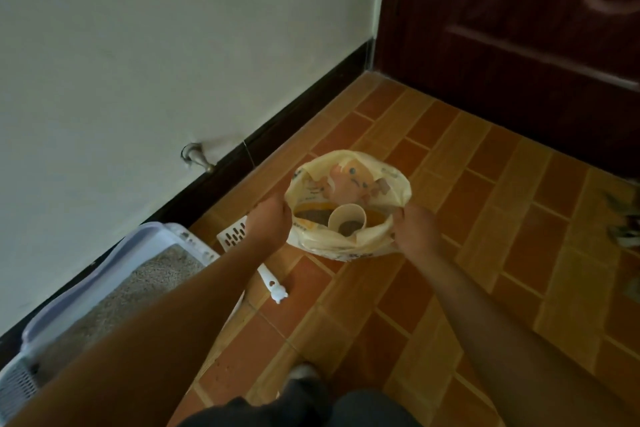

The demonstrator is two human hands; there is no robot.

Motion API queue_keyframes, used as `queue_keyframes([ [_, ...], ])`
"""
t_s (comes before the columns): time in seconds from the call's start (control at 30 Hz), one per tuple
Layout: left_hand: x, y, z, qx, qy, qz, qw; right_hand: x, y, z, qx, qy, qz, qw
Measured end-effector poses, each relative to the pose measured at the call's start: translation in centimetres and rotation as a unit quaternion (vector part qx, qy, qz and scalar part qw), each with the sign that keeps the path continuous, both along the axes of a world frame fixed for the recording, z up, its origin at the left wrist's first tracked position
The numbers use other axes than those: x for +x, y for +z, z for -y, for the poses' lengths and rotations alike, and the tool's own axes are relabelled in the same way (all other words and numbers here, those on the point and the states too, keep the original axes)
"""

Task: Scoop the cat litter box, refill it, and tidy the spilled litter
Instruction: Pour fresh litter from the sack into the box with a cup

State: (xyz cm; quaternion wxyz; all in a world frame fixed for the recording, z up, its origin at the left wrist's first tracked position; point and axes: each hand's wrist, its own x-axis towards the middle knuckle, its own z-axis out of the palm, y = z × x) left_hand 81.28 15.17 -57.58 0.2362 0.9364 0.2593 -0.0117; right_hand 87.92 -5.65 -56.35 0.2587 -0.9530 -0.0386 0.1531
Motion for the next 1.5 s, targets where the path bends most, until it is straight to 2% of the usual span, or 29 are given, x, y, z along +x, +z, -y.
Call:
queue_keyframes([
  [0.37,-1.0,-5.2,-1.8,-0.022,0.027,-0.071,0.997,0.5,-4.9,-3.3,-0.002,0.010,-0.052,0.999],
  [0.63,-1.2,-7.6,-0.2,-0.040,0.040,-0.037,0.998,0.8,-7.9,-2.3,-0.018,0.021,-0.003,1.000],
  [0.77,-0.5,-7.4,-0.3,-0.039,0.028,-0.056,0.997,0.9,-7.3,-1.8,-0.018,0.027,0.011,0.999],
  [0.9,-0.7,-6.7,-0.5,-0.028,0.015,-0.078,0.996,1.3,-5.5,-1.9,-0.022,0.027,0.052,0.998],
  [0.97,-1.1,-6.8,-0.5,-0.022,0.018,-0.078,0.997,1.3,-4.5,-2.2,-0.022,0.036,0.102,0.994],
  [1.07,-1.6,-7.3,-0.2,-0.024,0.019,-0.061,0.998,1.1,-3.2,-3.4,-0.005,0.087,0.188,0.978],
  [1.13,-1.8,-7.6,-0.1,-0.033,0.020,-0.041,0.998,0.8,-3.0,-4.6,0.002,0.144,0.195,0.970],
  [1.2,-1.9,-7.9,-0.1,-0.035,0.020,-0.024,0.999,0.9,-3.9,-5.8,-0.051,0.208,0.160,0.964],
  [1.3,-2.0,-8.2,-0.1,-0.030,0.017,-0.019,0.999,1.1,-5.6,-7.4,-0.186,0.270,0.077,0.941],
  [1.4,-2.2,-8.5,0.0,-0.036,0.018,-0.012,0.999,1.5,-7.7,-8.6,-0.290,0.261,0.026,0.921],
  [1.5,-2.2,-8.6,-0.1,-0.036,0.012,-0.007,0.999,2.3,-9.9,-9.5,-0.331,0.225,-0.054,0.915],
])
